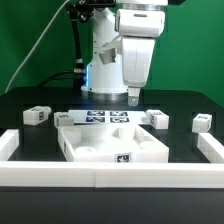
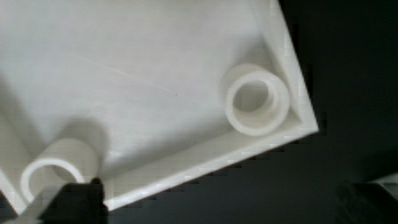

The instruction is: Assemble one leg

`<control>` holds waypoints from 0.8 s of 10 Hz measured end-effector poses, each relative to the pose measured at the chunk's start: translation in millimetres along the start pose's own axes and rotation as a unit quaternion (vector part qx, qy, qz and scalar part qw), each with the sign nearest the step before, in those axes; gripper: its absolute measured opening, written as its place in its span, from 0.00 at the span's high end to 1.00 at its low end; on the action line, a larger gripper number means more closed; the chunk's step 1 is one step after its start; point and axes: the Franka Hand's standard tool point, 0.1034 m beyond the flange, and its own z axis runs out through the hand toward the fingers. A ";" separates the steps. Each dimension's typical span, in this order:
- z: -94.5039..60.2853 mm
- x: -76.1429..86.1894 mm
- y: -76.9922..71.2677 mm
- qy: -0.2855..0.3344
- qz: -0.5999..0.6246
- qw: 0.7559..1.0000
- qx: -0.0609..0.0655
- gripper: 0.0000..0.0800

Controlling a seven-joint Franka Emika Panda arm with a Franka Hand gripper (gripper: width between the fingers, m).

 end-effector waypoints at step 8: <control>57.1 -39.7 -33.4 0.018 -0.101 0.994 0.024 0.19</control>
Offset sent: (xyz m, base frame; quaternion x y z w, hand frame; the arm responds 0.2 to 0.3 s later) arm -0.0038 -0.0246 -0.0226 -0.0066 -0.0034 -0.0827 0.9965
